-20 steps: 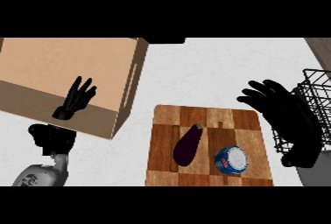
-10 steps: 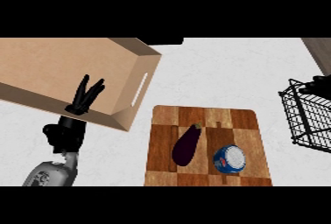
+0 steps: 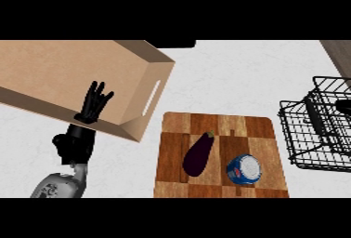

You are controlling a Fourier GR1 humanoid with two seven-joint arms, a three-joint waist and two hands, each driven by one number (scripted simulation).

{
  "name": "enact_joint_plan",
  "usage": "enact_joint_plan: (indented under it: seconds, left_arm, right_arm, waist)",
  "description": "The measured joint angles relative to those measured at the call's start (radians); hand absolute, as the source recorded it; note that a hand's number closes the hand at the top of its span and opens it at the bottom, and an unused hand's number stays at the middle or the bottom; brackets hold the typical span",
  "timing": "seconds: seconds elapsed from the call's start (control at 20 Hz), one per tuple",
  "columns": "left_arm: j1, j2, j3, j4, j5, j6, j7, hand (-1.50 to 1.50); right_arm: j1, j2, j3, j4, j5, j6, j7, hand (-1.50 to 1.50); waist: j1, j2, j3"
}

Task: Pick the can from the cutting board and place it in the tiered basket

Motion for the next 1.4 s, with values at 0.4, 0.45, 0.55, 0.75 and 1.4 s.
enact_joint_plan:
  seconds: [0.4,0.45,0.55,0.75,1.4]
  left_arm:
    - [0.005,-0.020,0.009,-0.001,-0.021,-0.021,-0.003,0.00]
    - [-0.008,-0.023,0.015,0.005,-0.024,-0.025,0.003,0.00]
    - [-0.016,-0.039,0.009,0.016,-0.041,-0.019,0.005,0.00]
    - [-0.008,-0.057,0.007,0.016,-0.055,-0.018,0.002,0.00]
    - [0.002,-0.084,0.030,0.002,-0.089,-0.042,0.009,0.00]
  right_arm:
    - [0.057,0.040,0.044,-0.156,0.154,0.009,0.013,-1.50]
    - [0.067,0.055,0.051,-0.173,0.176,0.009,0.013,-1.50]
    - [0.075,0.075,0.084,-0.210,0.216,0.005,0.028,-1.50]
    - [0.099,0.071,0.123,-0.242,0.280,0.017,0.037,-1.50]
    - [0.132,0.075,0.172,-0.277,0.549,0.042,-0.019,-1.50]
  waist:
    - [0.011,0.003,-0.001]
    - [0.011,0.003,-0.002]
    - [0.012,0.003,-0.002]
    - [0.014,0.004,-0.002]
    - [0.016,0.004,-0.001]
